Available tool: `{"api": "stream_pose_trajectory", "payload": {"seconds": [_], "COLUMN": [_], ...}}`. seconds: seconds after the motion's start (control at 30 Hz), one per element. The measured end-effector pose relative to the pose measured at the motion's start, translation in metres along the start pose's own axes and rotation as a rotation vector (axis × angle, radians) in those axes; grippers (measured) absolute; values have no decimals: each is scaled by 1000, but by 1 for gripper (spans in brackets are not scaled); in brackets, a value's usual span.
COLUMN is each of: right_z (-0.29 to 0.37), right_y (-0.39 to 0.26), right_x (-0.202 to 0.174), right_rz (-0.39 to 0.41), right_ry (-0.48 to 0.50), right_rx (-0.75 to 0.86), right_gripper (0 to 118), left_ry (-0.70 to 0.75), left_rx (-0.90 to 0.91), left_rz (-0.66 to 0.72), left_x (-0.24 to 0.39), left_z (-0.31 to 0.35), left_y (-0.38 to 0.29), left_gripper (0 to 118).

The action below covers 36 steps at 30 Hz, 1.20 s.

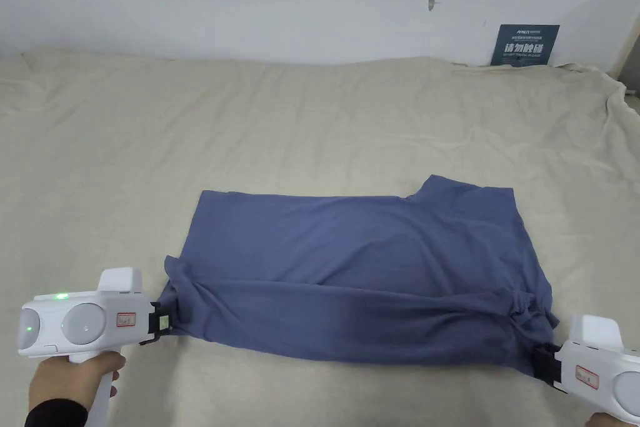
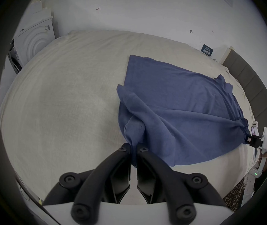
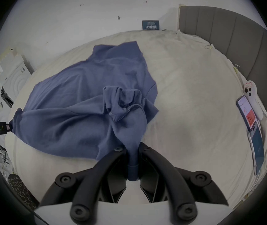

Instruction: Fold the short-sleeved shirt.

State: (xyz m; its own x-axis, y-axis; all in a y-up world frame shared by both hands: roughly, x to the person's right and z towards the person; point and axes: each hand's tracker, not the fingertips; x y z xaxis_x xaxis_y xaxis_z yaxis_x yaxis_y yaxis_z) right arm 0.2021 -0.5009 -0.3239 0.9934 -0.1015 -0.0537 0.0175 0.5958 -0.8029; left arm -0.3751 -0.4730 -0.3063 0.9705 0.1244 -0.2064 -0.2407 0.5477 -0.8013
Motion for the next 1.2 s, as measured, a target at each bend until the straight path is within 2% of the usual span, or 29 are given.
{"api": "stream_pose_trajectory", "payload": {"seconds": [0.17,0.27,0.37,0.53,0.8,1.07,1.1,1.13,1.2], "right_z": [31,51,71,86,68,55,56,61,72], "right_y": [-2,-11,-31,-69,-110,-117,-116,-114,-106], "right_x": [28,33,32,27,25,29,28,24,17], "right_rz": [-25,-35,-47,-32,-43,-53,-51,-45,-9], "right_ry": [22,30,50,43,4,-17,-19,-30,-77], "right_rx": [55,67,68,34,-49,-57,-57,-57,-51], "right_gripper": [9,9,9,9,9,10,12,20,52], "left_ry": [-22,14,-16,4,15,88,89,88,121], "left_rx": [16,15,6,-14,-62,-62,-58,-52,-48], "left_rz": [60,40,79,72,104,33,31,28,32], "left_x": [-21,-27,-40,-47,-53,-36,-35,-33,-29], "left_z": [14,26,42,60,57,44,45,47,52], "left_y": [-7,-19,-40,-87,-128,-139,-140,-140,-136], "left_gripper": [3,3,3,3,3,4,6,14,47]}}
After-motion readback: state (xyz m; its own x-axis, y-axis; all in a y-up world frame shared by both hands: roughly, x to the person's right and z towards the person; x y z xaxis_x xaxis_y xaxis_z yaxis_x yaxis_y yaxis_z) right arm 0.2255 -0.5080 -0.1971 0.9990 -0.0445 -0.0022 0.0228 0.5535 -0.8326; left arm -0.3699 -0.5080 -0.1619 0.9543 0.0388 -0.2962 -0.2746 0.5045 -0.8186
